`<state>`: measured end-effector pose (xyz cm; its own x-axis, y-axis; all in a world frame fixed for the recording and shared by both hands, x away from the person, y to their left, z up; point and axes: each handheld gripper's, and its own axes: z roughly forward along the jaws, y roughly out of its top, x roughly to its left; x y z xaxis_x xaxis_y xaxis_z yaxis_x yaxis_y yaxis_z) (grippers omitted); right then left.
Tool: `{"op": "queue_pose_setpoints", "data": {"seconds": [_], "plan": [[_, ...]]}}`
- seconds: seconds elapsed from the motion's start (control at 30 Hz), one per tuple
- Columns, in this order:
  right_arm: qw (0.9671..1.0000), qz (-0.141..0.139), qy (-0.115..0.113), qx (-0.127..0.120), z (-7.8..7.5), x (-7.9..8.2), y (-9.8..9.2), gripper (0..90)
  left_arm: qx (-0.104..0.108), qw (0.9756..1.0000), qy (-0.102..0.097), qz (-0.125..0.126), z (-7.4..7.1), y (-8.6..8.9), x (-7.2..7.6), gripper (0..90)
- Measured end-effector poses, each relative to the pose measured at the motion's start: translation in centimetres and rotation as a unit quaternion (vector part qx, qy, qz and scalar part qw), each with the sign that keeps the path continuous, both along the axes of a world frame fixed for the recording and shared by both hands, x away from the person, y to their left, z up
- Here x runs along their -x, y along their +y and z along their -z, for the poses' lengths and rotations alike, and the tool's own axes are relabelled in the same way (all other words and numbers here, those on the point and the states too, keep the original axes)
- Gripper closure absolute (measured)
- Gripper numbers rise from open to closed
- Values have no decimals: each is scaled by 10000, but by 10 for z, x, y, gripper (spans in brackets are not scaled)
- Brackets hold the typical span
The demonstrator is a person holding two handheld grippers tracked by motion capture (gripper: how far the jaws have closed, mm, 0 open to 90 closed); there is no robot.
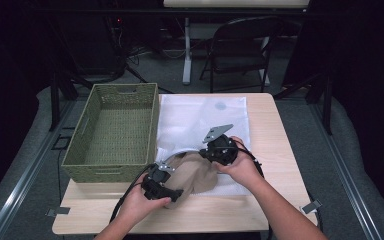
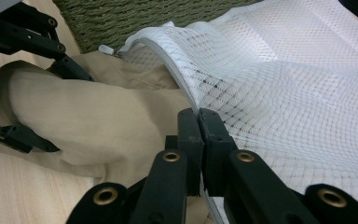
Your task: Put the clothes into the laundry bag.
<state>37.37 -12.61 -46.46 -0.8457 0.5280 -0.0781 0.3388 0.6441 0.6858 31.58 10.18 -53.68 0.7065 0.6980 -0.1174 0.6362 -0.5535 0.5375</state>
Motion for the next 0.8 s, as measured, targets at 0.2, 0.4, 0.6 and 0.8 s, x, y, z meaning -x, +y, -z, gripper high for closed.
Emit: {"op": "queue_pose_setpoints", "data": {"seconds": [0.2, 0.4, 0.6, 0.8], "plan": [[10000, 6, 4, -20, 1, 1, 1, 879, 72, 9999, -20, -80, 0, 1, 1, 373], [10000, -4, 20, -20, 3, 1, 1, 880, 17, 9999, -82, -85, 0, 1, 2, 456], [10000, -5, 6, -9, 2, 1, 0, 881, 36, 9999, -81, -99, -2, 2, 1, 522], [10000, -11, 0, -16, 2, 1, 1, 883, 93, 9996, -141, -222, -8, 1, 0, 567]]}}
